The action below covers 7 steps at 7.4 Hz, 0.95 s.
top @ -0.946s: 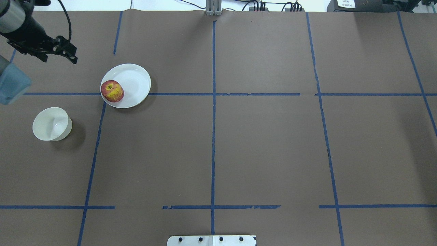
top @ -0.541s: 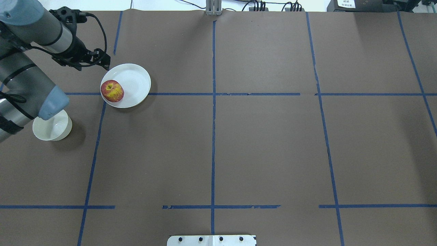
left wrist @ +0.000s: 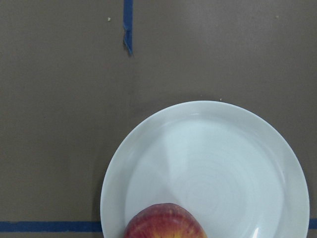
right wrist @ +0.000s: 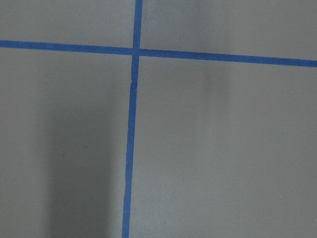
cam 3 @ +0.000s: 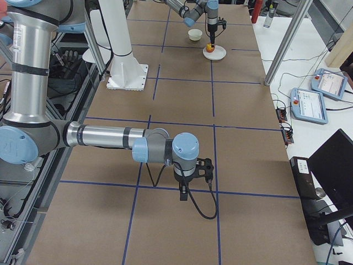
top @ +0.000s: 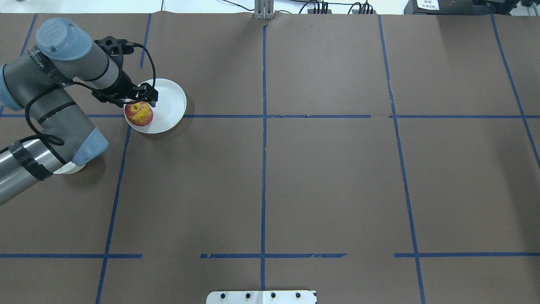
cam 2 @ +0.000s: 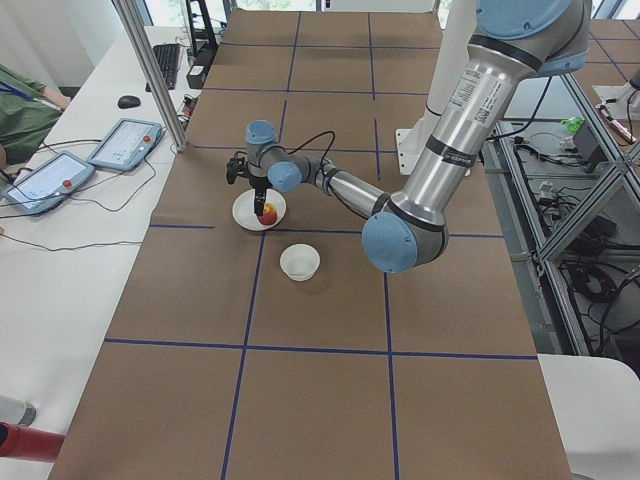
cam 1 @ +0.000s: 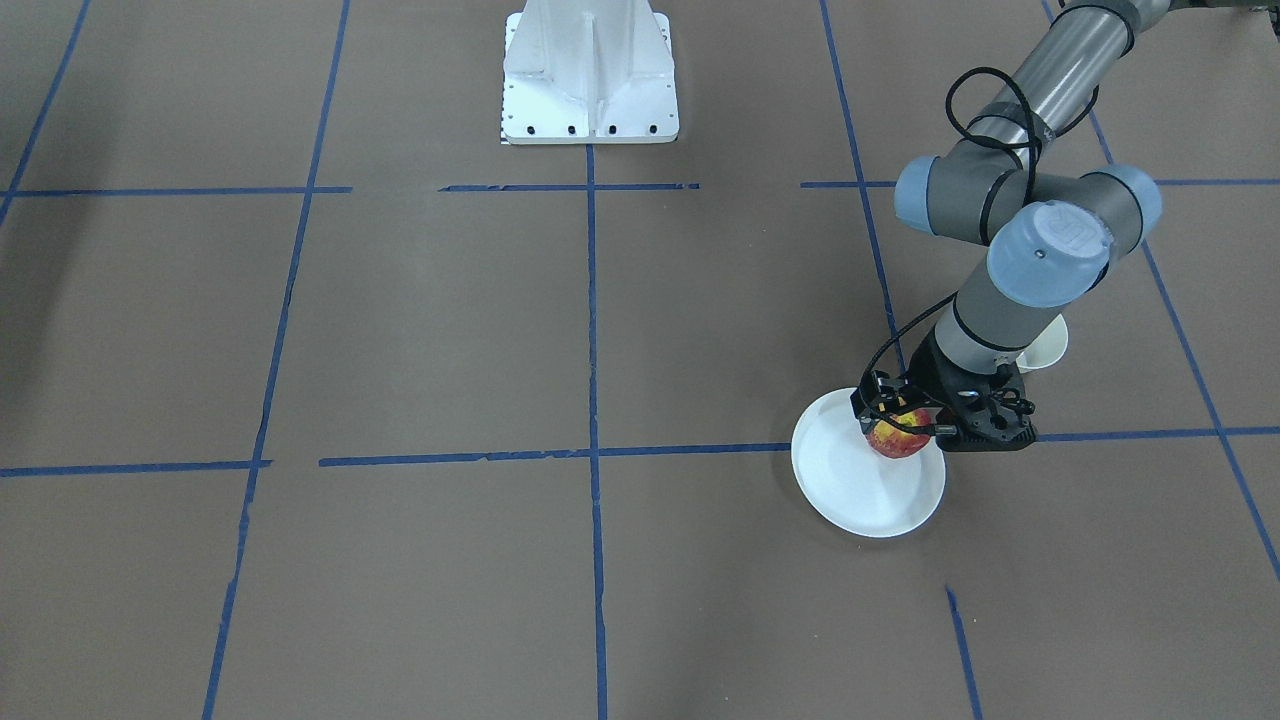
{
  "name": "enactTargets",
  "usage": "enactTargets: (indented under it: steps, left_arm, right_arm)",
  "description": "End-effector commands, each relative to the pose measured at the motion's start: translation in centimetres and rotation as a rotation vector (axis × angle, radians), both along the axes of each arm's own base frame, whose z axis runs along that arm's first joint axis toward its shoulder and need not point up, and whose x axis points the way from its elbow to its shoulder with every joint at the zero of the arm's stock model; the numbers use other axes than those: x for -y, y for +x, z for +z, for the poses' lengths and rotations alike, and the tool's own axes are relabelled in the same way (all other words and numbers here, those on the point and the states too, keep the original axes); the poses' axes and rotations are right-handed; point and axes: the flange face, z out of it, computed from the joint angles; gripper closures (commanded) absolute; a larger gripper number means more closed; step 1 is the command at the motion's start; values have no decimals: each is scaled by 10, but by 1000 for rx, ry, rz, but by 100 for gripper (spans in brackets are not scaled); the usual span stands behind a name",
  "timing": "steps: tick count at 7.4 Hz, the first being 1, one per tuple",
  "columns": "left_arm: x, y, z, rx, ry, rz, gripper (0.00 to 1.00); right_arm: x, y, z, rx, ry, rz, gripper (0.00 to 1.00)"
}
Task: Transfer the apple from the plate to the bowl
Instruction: 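Move the left gripper over the red apple on the white plate, then lower the left gripper and close it around the red apple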
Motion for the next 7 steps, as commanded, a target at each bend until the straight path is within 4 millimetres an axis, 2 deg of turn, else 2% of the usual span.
enactTargets:
  steps: [1,7]
  left_arm:
    - [0,8,12,2,-9,4,0]
    - [-3,17,20,25,-5,2,1]
  right_arm:
    - [0,0,0,0,0,0,0]
    - [1,0,-1,0,1,0,0]
